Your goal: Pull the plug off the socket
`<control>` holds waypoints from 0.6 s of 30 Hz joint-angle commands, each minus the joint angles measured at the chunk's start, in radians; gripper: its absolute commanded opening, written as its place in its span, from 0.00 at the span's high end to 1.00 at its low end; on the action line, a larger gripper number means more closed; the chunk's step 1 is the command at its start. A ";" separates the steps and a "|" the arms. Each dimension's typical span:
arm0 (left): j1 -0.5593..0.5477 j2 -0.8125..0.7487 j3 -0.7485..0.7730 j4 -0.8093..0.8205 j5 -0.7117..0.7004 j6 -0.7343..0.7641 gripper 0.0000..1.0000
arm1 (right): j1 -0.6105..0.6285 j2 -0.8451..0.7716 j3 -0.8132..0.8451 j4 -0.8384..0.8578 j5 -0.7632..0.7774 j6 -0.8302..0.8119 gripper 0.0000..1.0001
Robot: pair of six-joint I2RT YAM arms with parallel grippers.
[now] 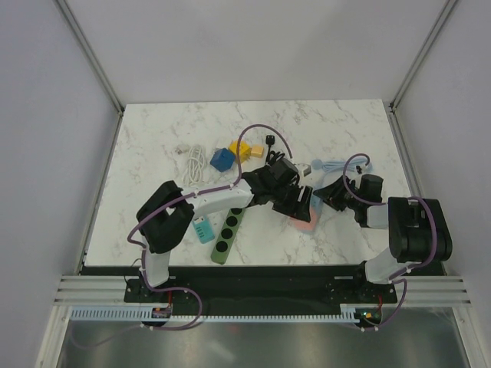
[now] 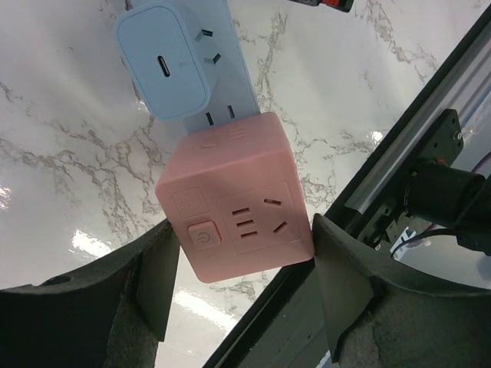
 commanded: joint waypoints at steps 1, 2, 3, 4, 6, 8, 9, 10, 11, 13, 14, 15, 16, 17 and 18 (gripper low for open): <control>0.021 -0.073 -0.006 0.090 0.050 -0.051 0.98 | 0.015 -0.026 -0.022 -0.007 0.052 -0.090 1.00; 0.047 -0.077 -0.017 0.116 0.105 -0.087 0.98 | 0.013 -0.031 -0.025 -0.010 0.052 -0.098 1.00; 0.066 -0.081 -0.050 0.157 0.142 -0.118 0.98 | 0.015 -0.032 -0.027 -0.008 0.046 -0.099 1.00; 0.084 -0.081 -0.072 0.249 0.182 -0.155 0.98 | 0.013 -0.032 -0.024 -0.007 0.041 -0.104 1.00; 0.136 -0.074 -0.141 0.378 0.308 -0.276 0.98 | 0.015 -0.026 -0.034 0.017 0.032 -0.089 1.00; 0.152 -0.073 -0.158 0.429 0.328 -0.312 0.98 | 0.015 -0.005 -0.038 0.038 0.021 -0.082 1.00; 0.150 -0.076 -0.158 0.420 0.320 -0.304 0.98 | 0.013 0.002 -0.038 0.050 0.008 -0.076 1.00; 0.149 -0.088 -0.161 0.414 0.310 -0.299 0.98 | 0.015 0.002 -0.038 0.051 0.007 -0.076 1.00; 0.149 -0.094 -0.167 0.412 0.291 -0.299 0.98 | 0.013 0.002 -0.038 0.050 0.007 -0.078 1.00; 0.147 -0.107 -0.170 0.361 0.247 -0.275 0.98 | 0.013 -0.003 -0.038 0.048 0.010 -0.082 1.00; 0.124 -0.125 -0.135 0.231 0.128 -0.199 0.98 | 0.013 -0.004 -0.035 0.044 0.012 -0.084 1.00; 0.106 -0.134 -0.108 0.171 0.059 -0.148 0.98 | 0.013 -0.004 -0.036 0.041 0.014 -0.085 1.00; 0.083 -0.139 -0.080 0.120 -0.012 -0.100 0.98 | 0.013 -0.004 -0.035 0.036 0.023 -0.084 1.00; 0.043 -0.137 -0.054 0.071 -0.117 -0.024 0.98 | 0.013 -0.004 -0.035 0.033 0.023 -0.089 1.00; 0.032 -0.134 -0.022 0.025 -0.138 -0.001 0.98 | 0.013 -0.004 -0.033 0.032 0.024 -0.090 1.00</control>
